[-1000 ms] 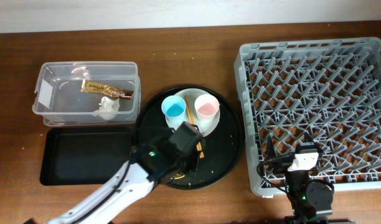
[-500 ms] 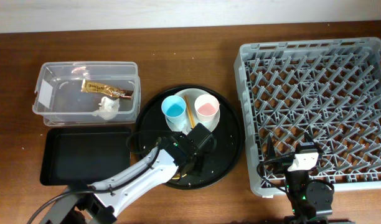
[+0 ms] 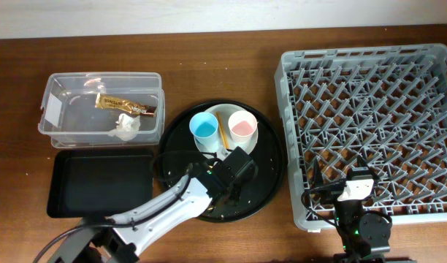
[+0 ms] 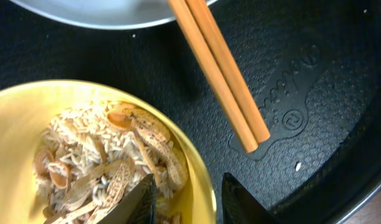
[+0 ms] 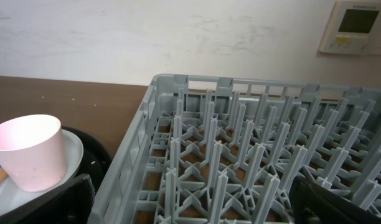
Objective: Sort waste into correct bins and load items into the dishwasher rack
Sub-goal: 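Grasp the yellow bowl rim with the left gripper and lift it, then tip the yellow bowl over the black tray to empty the scraps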
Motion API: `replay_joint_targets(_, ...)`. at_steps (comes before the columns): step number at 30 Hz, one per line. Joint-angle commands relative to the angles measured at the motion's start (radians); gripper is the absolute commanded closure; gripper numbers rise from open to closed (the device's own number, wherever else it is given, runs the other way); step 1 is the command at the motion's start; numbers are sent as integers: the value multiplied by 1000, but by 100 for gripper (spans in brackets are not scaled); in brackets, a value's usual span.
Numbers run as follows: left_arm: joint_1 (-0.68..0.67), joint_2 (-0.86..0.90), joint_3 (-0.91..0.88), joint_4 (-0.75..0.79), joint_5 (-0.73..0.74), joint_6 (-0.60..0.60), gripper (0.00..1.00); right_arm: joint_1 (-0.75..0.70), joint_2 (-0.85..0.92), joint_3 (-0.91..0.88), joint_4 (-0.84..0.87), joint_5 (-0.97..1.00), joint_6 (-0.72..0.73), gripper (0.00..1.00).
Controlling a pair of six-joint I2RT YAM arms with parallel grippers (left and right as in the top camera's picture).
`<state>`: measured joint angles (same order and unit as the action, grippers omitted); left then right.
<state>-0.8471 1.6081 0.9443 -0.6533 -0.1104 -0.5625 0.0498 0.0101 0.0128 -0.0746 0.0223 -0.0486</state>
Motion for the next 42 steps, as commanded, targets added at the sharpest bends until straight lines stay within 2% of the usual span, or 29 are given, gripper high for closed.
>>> replay_joint_targets(1, -2, 54, 1, 14, -17, -6, 71, -5, -6, -7, -4, 9, 9, 2)
replay_joint_targets(3, -2, 59, 1, 14, -18, -6, 88, -5, -6, -7, -4, 9, 9, 2)
replay_joint_targets(5, -2, 59, 1, 18, -18, -6, 96, -5, -6, -7, -4, 9, 9, 2)
replay_joint_targets(10, -1, 8, 5, 9, -72, -5, 99, -5, -6, -7, -4, 9, 9, 2)
replay_joint_targets(11, -1, -21, 6, -5, -74, -4, 99, -5, -6, -7, -4, 9, 9, 2)
replay_joint_targets(13, -1, -102, 8, -20, -63, 91, 99, -5, -6, -7, -4, 9, 9, 2)
replay_joint_targets(18, 64, -302, 10, -122, -41, 93, 99, -5, -6, -7, -4, 9, 9, 2)
replay_joint_targets(23, 325, -450, 10, -205, 105, 198, 100, -5, -6, -7, -4, 9, 9, 2)
replay_joint_targets(31, 929, -478, 8, -247, 444, 453, 100, -5, -6, -7, -4, 9, 9, 2)
replay_joint_targets(36, 1143, -435, 5, -257, 620, 559, 100, -5, -6, -7, -4, 9, 9, 2)
replay_joint_targets(40, 1308, -322, 5, -261, 909, 705, 100, -5, -6, -7, -4, 9, 9, 2)
replay_joint_targets(42, 1344, -270, 5, -262, 967, 737, 100, -5, -6, -7, -4, 9, 9, 2)
